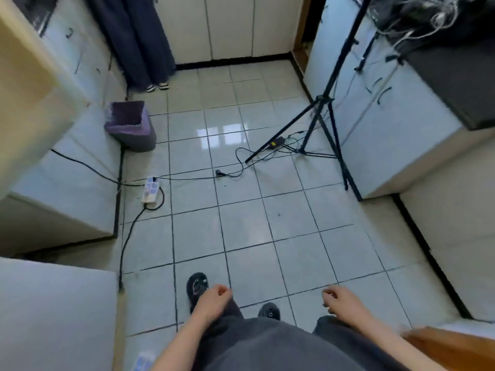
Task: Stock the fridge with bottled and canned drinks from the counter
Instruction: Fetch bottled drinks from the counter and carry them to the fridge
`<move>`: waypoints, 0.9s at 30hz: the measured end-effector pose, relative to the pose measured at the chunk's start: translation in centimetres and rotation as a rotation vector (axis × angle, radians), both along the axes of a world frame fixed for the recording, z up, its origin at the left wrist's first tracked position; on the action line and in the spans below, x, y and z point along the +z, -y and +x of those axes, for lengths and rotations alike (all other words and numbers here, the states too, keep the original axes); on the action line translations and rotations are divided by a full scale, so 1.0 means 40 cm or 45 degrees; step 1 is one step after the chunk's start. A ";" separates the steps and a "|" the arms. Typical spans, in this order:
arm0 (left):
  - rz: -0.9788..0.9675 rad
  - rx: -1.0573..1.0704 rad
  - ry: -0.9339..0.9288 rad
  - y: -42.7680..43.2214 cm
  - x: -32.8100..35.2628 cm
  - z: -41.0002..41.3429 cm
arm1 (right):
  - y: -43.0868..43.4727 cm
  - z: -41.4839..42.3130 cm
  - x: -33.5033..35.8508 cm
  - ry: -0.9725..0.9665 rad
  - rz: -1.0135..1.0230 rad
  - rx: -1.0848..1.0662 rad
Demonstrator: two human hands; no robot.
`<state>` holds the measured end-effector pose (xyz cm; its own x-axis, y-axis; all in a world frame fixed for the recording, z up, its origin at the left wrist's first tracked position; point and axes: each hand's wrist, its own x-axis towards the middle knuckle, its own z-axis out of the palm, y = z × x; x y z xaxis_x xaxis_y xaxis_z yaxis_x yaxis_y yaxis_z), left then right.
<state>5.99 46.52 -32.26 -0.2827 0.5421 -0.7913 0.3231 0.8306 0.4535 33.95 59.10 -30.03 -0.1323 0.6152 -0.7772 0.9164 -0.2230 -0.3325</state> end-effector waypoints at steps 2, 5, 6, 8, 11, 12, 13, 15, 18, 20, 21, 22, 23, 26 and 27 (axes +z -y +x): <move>-0.014 -0.129 -0.036 -0.065 0.006 0.058 | -0.003 0.095 -0.004 -0.012 -0.011 -0.169; -0.078 -0.333 -0.047 -0.178 0.010 0.130 | 0.001 0.203 -0.016 -0.027 -0.027 -0.361; -0.089 -0.394 -0.045 -0.220 0.006 0.151 | 0.003 0.232 -0.022 -0.044 -0.027 -0.427; -0.129 -0.483 -0.043 -0.307 -0.004 0.196 | 0.005 0.287 -0.036 -0.052 -0.054 -0.561; -0.180 -0.690 -0.078 -0.451 -0.028 0.280 | -0.005 0.375 -0.056 -0.039 -0.108 -0.739; -0.191 -0.782 -0.086 -0.502 -0.035 0.318 | -0.014 0.408 -0.060 -0.038 -0.118 -0.802; -0.198 -0.869 -0.088 -0.556 -0.040 0.360 | -0.026 0.443 -0.063 -0.037 -0.113 -0.879; -0.213 -1.063 -0.109 -0.669 -0.058 0.451 | -0.053 0.517 -0.062 -0.010 -0.080 -1.052; -0.213 -1.341 -0.181 -0.849 -0.074 0.596 | -0.089 0.624 -0.040 0.059 -0.102 -1.268; -0.186 -1.471 -0.205 -0.969 -0.066 0.703 | -0.111 0.689 -0.020 0.113 -0.119 -1.375; -0.158 -1.530 -0.206 -1.028 -0.057 0.755 | -0.127 0.717 -0.012 0.134 -0.116 -1.450; -0.121 -1.579 -0.202 -1.085 -0.050 0.805 | -0.145 0.741 -0.005 0.143 -0.116 -1.521; -0.080 -1.622 -0.191 -1.139 -0.044 0.854 | -0.164 0.761 0.000 0.147 -0.121 -1.576; 0.022 -1.725 -0.214 -1.293 -0.044 0.985 | -0.206 0.810 0.001 0.120 -0.149 -1.680; 0.034 -1.756 -0.233 -1.332 -0.041 1.021 | -0.214 0.820 0.001 0.089 -0.154 -1.719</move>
<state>46.83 99.81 -33.91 0.3893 0.4794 -0.7865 0.9211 -0.2115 0.3270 66.74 67.67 -29.98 0.5562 0.1612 -0.8153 -0.0237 -0.9775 -0.2095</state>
